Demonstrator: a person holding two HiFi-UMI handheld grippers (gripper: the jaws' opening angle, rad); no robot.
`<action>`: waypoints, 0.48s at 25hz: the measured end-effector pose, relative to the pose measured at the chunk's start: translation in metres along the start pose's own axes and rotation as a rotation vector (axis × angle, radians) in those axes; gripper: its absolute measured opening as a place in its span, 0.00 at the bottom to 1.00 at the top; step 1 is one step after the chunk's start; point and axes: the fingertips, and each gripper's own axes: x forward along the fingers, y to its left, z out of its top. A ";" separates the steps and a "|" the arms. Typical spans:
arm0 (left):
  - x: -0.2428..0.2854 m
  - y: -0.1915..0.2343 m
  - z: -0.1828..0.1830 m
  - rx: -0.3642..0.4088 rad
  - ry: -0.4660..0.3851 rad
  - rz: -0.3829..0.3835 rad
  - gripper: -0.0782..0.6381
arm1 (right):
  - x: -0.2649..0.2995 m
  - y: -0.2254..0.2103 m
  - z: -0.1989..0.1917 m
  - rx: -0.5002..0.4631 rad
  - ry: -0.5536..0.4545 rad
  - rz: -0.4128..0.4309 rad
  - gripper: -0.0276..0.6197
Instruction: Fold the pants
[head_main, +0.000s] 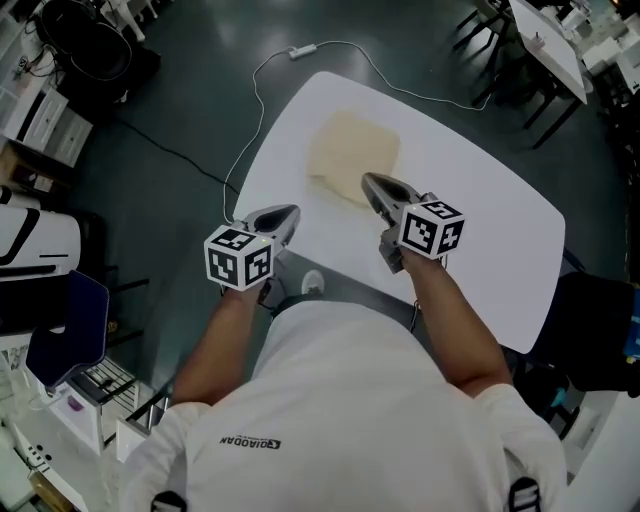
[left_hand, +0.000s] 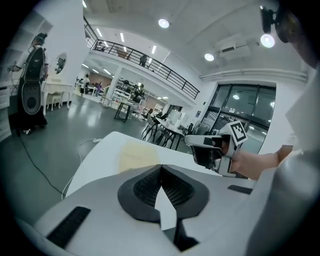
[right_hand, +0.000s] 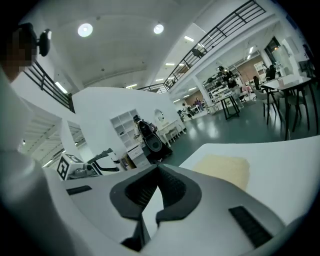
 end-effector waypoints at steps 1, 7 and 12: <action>-0.001 -0.013 -0.002 0.012 -0.003 -0.007 0.15 | -0.017 0.006 -0.004 -0.007 -0.019 0.006 0.07; -0.004 -0.080 -0.015 0.038 -0.023 -0.038 0.15 | -0.092 0.037 -0.028 -0.076 -0.063 0.049 0.07; -0.015 -0.116 -0.032 0.068 -0.037 -0.014 0.15 | -0.133 0.057 -0.059 -0.191 -0.015 0.079 0.07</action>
